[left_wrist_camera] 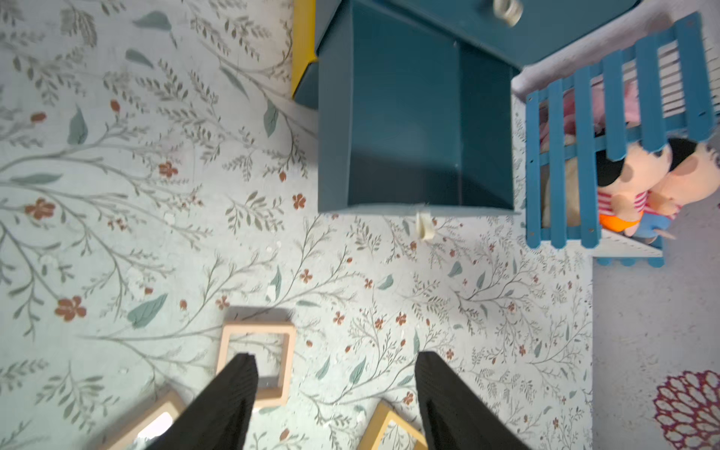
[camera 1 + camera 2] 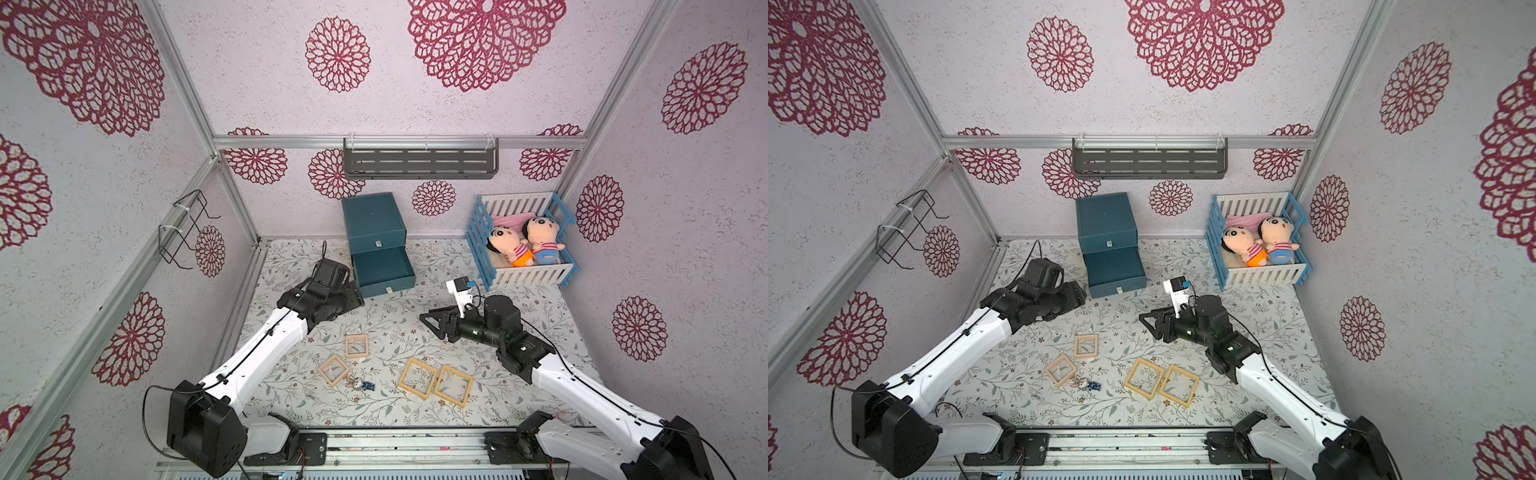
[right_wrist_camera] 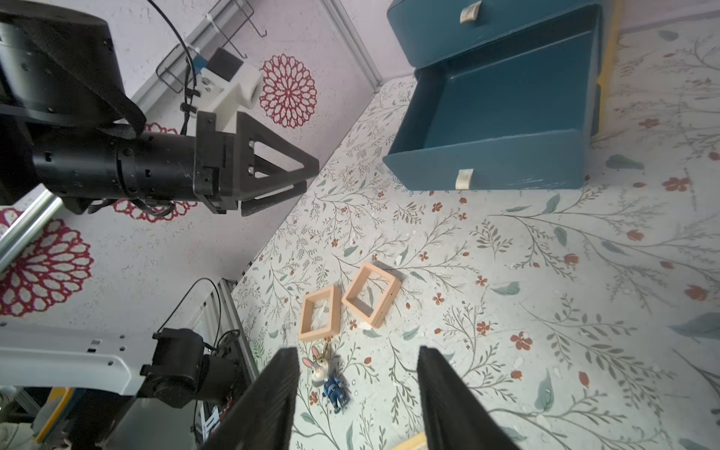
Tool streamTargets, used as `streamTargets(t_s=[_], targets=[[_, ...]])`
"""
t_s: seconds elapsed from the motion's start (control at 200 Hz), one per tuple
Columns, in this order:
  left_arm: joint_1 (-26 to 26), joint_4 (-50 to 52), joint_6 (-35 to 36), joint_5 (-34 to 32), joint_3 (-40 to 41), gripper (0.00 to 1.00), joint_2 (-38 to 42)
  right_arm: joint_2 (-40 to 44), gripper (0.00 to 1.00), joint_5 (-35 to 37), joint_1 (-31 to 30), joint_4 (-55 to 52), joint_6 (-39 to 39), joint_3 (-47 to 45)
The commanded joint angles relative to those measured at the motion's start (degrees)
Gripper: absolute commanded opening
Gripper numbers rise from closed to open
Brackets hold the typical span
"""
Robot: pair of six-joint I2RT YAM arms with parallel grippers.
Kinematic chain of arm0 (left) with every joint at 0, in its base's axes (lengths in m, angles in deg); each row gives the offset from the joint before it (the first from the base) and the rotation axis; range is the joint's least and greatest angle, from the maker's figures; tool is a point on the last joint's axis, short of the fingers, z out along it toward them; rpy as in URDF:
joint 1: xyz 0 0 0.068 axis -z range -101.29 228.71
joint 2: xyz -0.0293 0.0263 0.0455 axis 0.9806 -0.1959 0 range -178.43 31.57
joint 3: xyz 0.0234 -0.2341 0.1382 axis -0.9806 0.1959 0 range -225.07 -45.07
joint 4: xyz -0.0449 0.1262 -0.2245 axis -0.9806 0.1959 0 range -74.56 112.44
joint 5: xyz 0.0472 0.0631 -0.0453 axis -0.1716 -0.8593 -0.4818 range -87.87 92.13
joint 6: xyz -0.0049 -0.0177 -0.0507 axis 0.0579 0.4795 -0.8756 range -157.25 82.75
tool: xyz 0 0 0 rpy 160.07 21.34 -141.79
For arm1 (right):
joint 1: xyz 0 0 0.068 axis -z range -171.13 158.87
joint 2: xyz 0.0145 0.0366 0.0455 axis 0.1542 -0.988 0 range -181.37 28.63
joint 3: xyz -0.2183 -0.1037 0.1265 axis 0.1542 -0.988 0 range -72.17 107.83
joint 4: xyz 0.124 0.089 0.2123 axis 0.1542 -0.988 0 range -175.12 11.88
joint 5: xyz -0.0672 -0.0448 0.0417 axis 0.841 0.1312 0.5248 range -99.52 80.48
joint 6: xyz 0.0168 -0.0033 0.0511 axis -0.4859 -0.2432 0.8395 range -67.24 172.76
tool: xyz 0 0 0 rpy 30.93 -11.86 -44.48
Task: Place the brooch boxes into the drawer by color
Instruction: Pick up the brooch box from the center of the board.
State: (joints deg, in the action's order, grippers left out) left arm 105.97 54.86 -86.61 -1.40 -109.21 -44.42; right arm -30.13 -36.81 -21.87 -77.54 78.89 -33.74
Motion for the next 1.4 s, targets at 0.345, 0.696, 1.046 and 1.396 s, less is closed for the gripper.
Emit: streamTargets(t_s=[0.345, 0.696, 1.046, 1.396], targets=[[13.7, 3.4, -4.5, -11.9, 8.2, 0.82, -0.1, 7.3, 0.58, -8.5, 0.5, 0.7, 1.0, 1.0], [15.9, 1.1, -2.5, -15.4, 11.2, 0.97, -3.9, 11.9, 0.60, -8.1, 0.9, 2.4, 5.0, -2.7], [15.6, -5.2, -0.4, -13.6, 12.8, 0.97, -11.6, 11.8, 0.62, -8.0, 1.0, 1.5, 5.5, -2.4], [12.9, -5.9, 0.9, -10.4, 12.5, 0.96, -15.4, 10.5, 0.63, -8.2, 1.1, 1.4, 5.2, -2.0]])
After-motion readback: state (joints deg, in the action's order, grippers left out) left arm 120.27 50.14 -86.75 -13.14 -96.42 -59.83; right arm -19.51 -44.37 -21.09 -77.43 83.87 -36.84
